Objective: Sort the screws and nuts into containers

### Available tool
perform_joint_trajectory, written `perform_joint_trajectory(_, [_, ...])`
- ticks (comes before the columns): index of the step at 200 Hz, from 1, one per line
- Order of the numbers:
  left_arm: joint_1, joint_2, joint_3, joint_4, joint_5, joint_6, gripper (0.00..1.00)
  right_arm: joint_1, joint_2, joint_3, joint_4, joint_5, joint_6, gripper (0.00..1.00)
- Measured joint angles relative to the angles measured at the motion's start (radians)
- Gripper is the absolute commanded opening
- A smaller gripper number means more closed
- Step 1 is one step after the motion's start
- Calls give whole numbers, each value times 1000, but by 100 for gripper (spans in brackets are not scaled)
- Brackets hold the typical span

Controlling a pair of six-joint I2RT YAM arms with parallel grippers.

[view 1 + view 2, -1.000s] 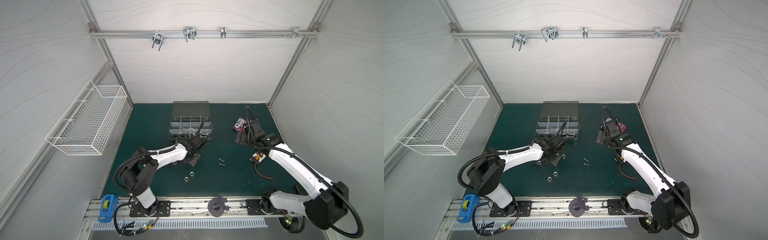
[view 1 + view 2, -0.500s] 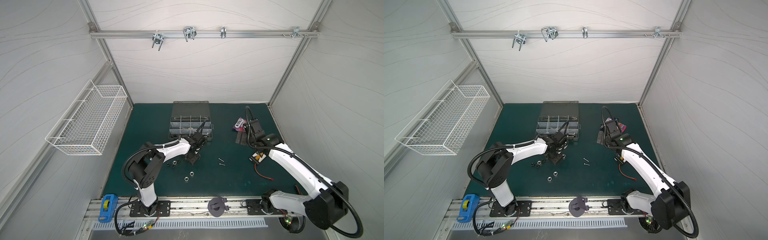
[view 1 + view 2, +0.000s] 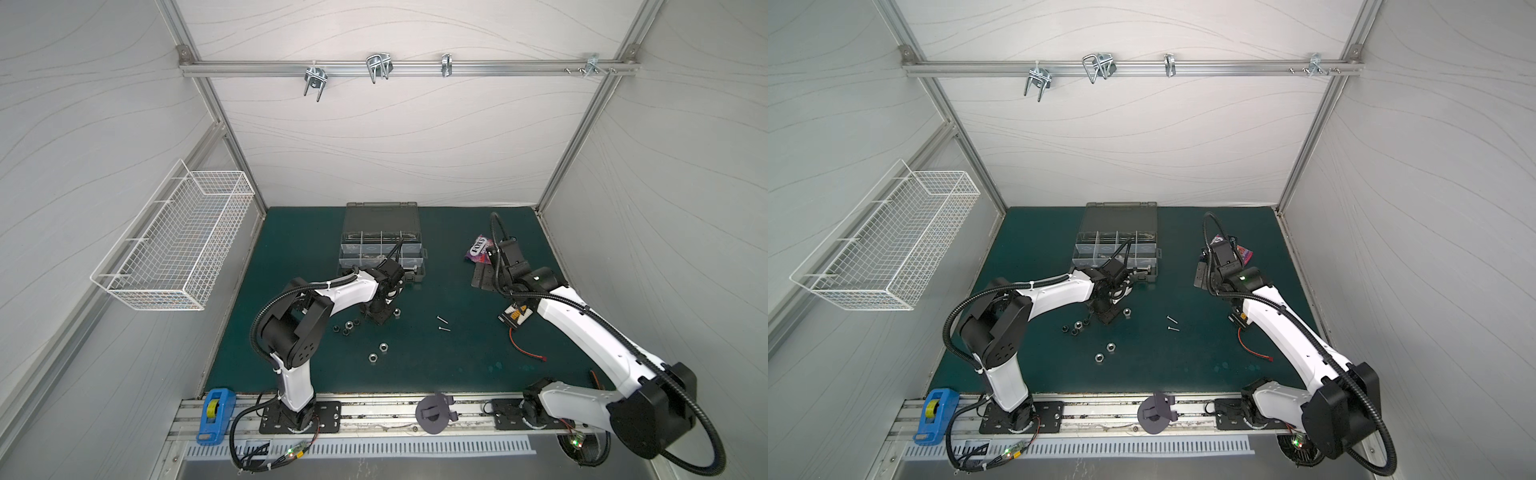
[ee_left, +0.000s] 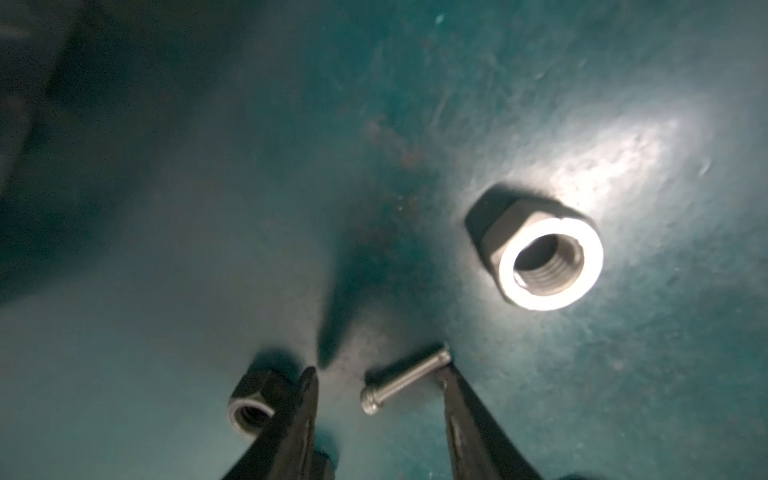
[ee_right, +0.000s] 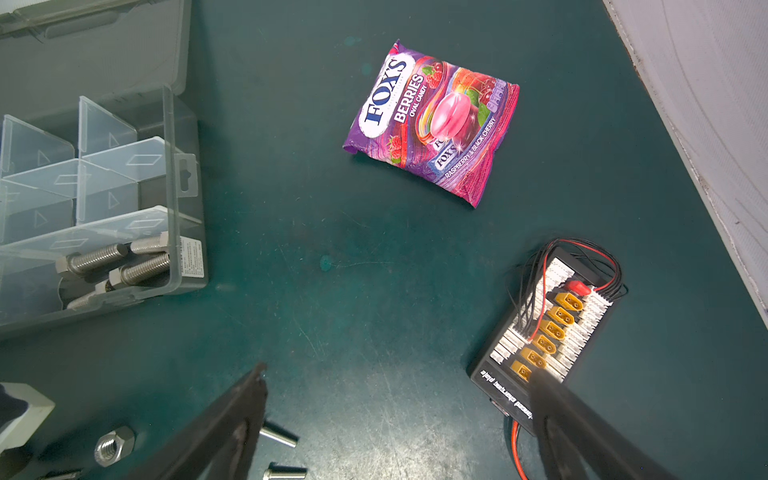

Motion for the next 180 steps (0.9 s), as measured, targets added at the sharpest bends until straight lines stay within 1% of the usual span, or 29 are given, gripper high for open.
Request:
perform_joint_trajectory(3, [0, 2, 2, 0, -1, -4, 42, 0, 1, 0, 0, 0, 0, 99])
perform_joint_trajectory(20, [3, 7, 6, -1, -1, 3, 36, 0, 1, 0, 0, 0, 0, 99])
perform_joint_trajectory(31, [4, 9, 9, -1, 0, 1, 30, 0, 1, 2, 0, 0, 0, 99])
perform_joint_trajectory(39, [5, 13, 12, -1, -1, 5, 28, 0, 1, 2, 0, 0, 0, 99])
perform_joint_trajectory(55, [9, 17, 16, -1, 4, 0, 20, 0, 1, 2, 0, 0, 0, 99])
perform_joint_trajectory(65, [11, 20, 19, -3, 4, 0, 17, 0, 1, 2, -1, 0, 0, 99])
perform_joint_trajectory(83, [11, 27, 27, -7, 6, -2, 9, 0, 1, 2, -1, 0, 0, 99])
perform_joint_trajectory(108, [11, 37, 41, -21, 10, -1, 7, 0, 2, 2, -1, -1, 0, 99])
perform_joint_trajectory(115, [11, 38, 42, -23, 11, -2, 4, 0, 4, 2, -1, -1, 0, 99])
perform_joint_trajectory(133, [13, 39, 44, -26, 11, -4, 0, 0, 11, 2, -1, -1, 0, 99])
perform_joint_trajectory(180, [15, 39, 46, -28, 16, -8, 0, 0, 13, 4, -1, -1, 0, 99])
